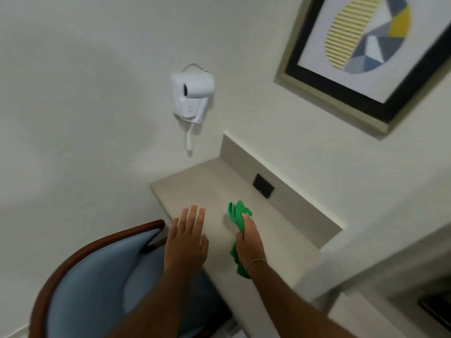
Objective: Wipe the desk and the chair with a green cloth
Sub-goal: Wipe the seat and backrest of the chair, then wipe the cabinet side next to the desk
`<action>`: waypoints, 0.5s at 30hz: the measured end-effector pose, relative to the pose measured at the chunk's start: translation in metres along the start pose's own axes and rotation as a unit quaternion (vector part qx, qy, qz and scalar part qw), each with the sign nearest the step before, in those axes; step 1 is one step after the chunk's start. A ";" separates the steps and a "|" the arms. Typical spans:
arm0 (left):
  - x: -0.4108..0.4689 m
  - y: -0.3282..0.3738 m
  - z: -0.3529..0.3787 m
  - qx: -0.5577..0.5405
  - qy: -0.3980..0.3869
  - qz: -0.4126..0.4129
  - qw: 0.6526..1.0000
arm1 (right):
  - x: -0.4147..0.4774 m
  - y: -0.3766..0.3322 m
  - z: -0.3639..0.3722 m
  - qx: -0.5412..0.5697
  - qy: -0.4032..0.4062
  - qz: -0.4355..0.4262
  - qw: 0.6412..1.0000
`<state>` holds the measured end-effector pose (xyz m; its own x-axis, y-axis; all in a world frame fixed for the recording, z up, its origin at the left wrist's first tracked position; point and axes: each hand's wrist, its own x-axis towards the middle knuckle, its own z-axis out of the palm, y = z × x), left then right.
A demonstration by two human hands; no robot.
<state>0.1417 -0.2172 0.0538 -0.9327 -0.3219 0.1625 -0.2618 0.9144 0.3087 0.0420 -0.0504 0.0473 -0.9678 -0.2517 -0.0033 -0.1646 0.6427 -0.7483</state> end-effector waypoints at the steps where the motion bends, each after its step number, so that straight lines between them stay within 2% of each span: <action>1: 0.003 0.020 0.007 -0.008 -0.011 0.020 1.000 | -0.004 0.017 -0.017 0.006 0.013 0.024 1.000; 8: -0.011 0.148 0.076 -0.013 -0.121 0.143 0.982 | -0.060 0.152 -0.120 0.015 0.079 0.141 0.987; 13: -0.039 0.219 0.126 0.032 -0.213 0.209 0.954 | -0.108 0.257 -0.176 0.044 0.115 0.266 0.956; 15: -0.046 0.237 0.143 0.034 -0.246 0.212 0.945 | -0.118 0.291 -0.195 0.054 0.133 0.306 0.941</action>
<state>0.0871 0.0492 -0.0148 -0.9557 0.2141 -0.2020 0.1614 0.9550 0.2489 0.0713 0.3076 -0.0412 -0.8907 0.3409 -0.3008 0.4461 0.5276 -0.7230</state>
